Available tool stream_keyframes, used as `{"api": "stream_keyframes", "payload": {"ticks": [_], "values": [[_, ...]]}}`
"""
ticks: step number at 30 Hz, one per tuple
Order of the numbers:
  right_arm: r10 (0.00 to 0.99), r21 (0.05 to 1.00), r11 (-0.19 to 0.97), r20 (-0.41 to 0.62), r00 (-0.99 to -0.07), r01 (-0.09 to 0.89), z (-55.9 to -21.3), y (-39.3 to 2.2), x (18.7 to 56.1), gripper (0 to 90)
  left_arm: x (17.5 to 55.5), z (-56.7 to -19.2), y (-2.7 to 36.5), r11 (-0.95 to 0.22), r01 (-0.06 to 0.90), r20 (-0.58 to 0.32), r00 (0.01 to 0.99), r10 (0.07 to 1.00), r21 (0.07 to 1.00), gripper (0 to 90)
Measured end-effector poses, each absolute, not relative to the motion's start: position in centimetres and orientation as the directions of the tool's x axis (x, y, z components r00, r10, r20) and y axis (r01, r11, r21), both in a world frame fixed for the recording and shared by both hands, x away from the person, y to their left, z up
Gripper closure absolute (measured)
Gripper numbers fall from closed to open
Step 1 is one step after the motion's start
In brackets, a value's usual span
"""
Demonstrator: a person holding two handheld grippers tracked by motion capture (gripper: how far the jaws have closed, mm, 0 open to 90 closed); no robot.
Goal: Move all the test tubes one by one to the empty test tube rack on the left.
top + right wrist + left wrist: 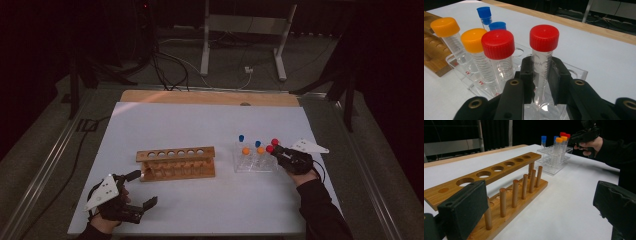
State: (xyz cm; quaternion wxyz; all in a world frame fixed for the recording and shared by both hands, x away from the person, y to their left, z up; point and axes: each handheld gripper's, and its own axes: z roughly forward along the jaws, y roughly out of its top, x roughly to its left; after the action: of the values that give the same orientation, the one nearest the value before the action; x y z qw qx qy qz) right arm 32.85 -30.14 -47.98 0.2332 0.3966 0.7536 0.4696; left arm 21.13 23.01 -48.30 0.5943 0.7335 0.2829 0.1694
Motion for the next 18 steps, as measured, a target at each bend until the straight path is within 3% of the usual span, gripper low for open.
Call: {"api": "stream_keyframes", "payload": {"ticks": [18], "values": [[0.797, 0.915, 0.257, -0.019, -0.604, 0.311, -43.9, -30.4, 32.9, 75.0, 21.1, -48.3, 23.0, -0.131, 0.213, -0.089, 0.781, 0.618, 0.968, 0.6]]}}
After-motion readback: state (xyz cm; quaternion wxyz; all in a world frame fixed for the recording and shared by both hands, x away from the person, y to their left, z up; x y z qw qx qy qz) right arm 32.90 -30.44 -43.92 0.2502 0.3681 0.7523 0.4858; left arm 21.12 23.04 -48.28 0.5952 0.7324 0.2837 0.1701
